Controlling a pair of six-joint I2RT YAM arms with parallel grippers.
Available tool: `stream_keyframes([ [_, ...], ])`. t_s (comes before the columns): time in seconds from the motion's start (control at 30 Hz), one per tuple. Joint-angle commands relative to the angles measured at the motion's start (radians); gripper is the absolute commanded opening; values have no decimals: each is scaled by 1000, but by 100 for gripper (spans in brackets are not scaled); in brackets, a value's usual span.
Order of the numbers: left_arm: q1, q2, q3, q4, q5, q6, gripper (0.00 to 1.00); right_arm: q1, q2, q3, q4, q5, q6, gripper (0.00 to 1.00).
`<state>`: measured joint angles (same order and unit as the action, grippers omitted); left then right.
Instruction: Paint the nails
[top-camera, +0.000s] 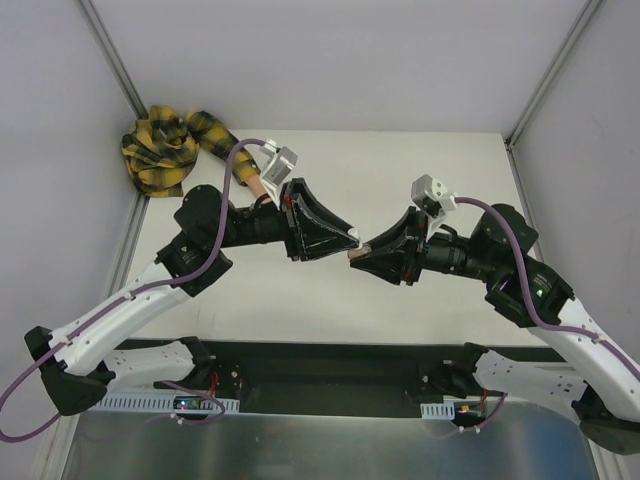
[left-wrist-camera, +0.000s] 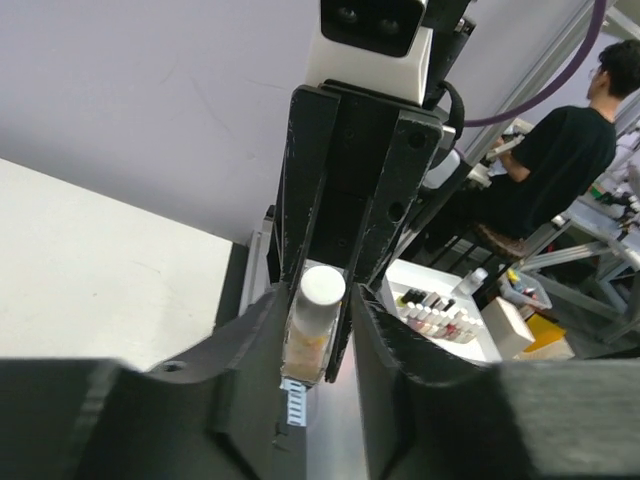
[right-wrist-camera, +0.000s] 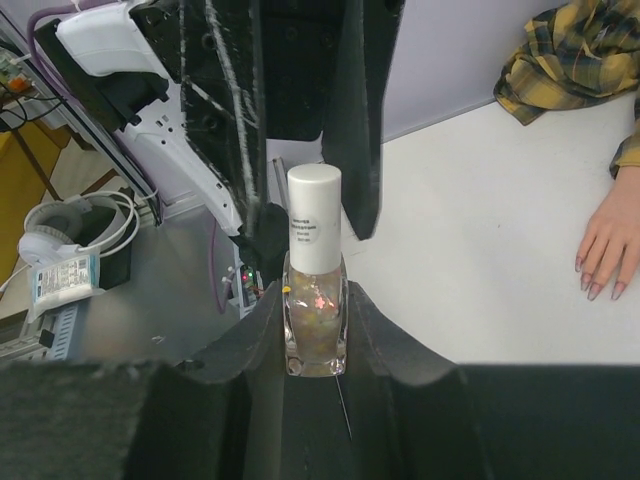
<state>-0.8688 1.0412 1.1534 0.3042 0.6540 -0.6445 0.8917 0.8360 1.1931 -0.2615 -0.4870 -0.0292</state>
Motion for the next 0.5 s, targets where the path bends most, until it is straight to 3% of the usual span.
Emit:
stream_keyframes([
  [0.0,2,5,58,39,32,17,24,-13,-5,14,85,-25,20,0],
  [0.13,2,5,65,16,-23,42,0,-14,11,19,62,45,2,0],
  [0.2,-13,-3,63,-28,-133,89,0,-4,18,13,50,135,-27,0],
  [0.23,-25,-7,62,-48,-183,115,0,12,20,16,35,327,-53,0],
  [0.3,-73,-12,71,-91,-367,198,0,155,50,33,-7,677,-182,0],
  [0.33,-82,-4,86,-135,-420,212,0,226,78,43,-4,1080,-233,0],
  [0.37,-85,14,97,-155,-476,218,0,336,109,57,25,1252,-279,0],
  [0.43,-87,40,133,-227,-606,207,0,392,190,102,72,1529,-401,0],
  [0.47,-87,68,147,-247,-632,206,0,409,202,105,134,1550,-435,0],
])
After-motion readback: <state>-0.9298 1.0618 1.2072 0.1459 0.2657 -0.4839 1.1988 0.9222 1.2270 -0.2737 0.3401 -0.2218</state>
